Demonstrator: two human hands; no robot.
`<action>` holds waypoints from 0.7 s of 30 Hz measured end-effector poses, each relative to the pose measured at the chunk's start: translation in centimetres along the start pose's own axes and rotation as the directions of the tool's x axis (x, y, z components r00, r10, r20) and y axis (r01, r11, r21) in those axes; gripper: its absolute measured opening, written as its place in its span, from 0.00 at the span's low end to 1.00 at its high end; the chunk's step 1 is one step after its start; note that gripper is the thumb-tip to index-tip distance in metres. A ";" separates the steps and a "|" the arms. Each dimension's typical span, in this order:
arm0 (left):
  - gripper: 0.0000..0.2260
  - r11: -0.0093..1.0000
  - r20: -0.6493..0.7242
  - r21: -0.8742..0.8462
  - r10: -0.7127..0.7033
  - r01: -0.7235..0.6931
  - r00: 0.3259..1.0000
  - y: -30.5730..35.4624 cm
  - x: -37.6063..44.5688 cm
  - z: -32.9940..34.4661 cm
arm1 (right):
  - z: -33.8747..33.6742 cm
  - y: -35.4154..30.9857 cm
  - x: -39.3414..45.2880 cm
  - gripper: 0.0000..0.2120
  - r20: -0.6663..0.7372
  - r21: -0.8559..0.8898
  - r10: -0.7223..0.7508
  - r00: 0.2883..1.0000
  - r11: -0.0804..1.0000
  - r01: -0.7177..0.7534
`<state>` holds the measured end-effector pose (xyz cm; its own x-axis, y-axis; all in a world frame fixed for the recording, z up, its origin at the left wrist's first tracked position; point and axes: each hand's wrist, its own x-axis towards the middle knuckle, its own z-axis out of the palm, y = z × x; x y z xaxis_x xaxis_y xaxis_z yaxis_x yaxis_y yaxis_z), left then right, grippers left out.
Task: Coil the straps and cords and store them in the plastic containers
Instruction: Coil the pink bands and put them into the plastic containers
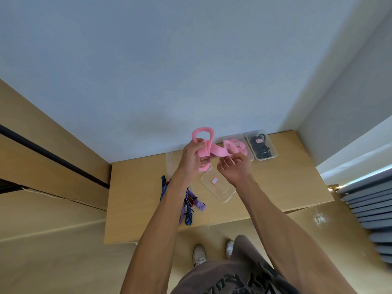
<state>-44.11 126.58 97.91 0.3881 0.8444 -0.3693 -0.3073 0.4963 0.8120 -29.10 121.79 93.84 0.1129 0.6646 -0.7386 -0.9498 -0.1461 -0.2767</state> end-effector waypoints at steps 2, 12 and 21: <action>0.05 1.000 0.013 0.025 0.014 -0.014 1.000 0.1 0.1 -0.1 | 0.5 -0.1 -0.1 0.05 -0.008 0.008 -0.028 1.000 1.000 0.028; 0.09 0.974 -0.548 0.225 0.141 -0.017 0.825 -0.6 1.3 -1.8 | 1.2 -0.9 0.5 0.10 -0.168 -0.439 -0.411 0.896 0.845 0.305; 0.14 0.985 -0.549 -0.171 -0.116 0.025 0.827 -0.3 -0.1 -3.1 | 1.7 -3.2 0.7 0.09 -0.263 -0.413 -0.607 0.750 0.773 0.481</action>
<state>-46.72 126.98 96.30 -0.1207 0.7518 -0.6483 -0.4418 0.5441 0.7133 -26.52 123.99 95.24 0.7383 0.3940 -0.5474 -0.5593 -0.0958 -0.8234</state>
